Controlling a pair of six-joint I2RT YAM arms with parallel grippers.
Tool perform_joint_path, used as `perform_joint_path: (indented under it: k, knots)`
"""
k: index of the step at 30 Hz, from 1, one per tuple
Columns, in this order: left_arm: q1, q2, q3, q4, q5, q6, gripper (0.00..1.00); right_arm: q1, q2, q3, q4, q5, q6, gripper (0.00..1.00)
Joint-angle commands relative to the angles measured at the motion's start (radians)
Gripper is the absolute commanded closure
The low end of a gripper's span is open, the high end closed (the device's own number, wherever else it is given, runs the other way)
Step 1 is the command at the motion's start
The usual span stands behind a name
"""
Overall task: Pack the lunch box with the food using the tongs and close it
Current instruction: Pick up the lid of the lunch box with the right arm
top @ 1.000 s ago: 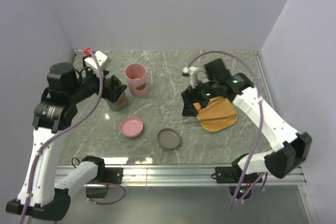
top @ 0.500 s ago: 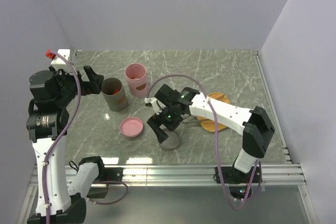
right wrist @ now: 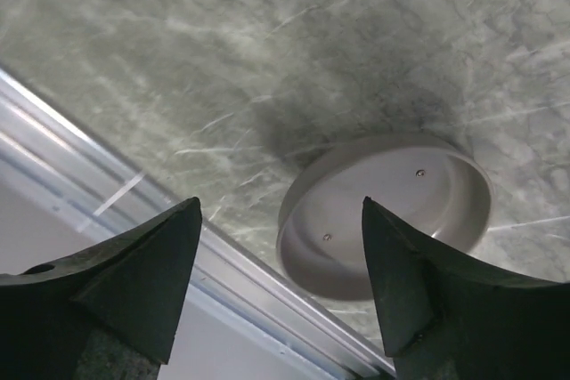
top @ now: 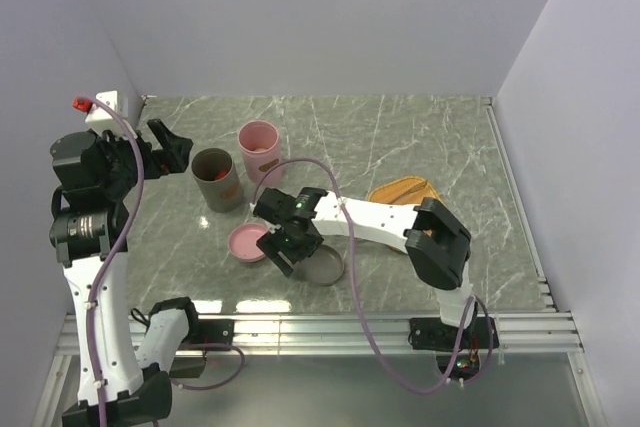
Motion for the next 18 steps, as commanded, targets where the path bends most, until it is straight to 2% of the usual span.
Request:
perform_joint_path:
  k: [1, 5, 13, 16, 18]
  knots:
    - [0.008, 0.008, 0.024, 0.012, 0.028, -0.030, 0.01, -0.002, 0.021, 0.041, -0.004, 0.031, 0.028, 0.21]
    - [0.008, 0.014, 0.017, 0.016, 0.036, -0.036, 0.01, 0.002, 0.038, 0.038, -0.003, 0.011, 0.034, 0.30]
    - [0.010, 0.015, 0.023, -0.001, 0.043, -0.042, 0.01, 0.002, 0.088, 0.044, -0.011, -0.038, 0.046, 0.40]
    - [0.010, 0.023, 0.036, -0.013, 0.049, -0.042, 0.01, 0.002, 0.088, 0.055, -0.015, -0.034, 0.048, 0.48]
    - [0.010, 0.029, 0.040, -0.016, 0.054, -0.045, 0.01, -0.001, 0.087, 0.051, -0.014, -0.032, 0.046, 0.56]
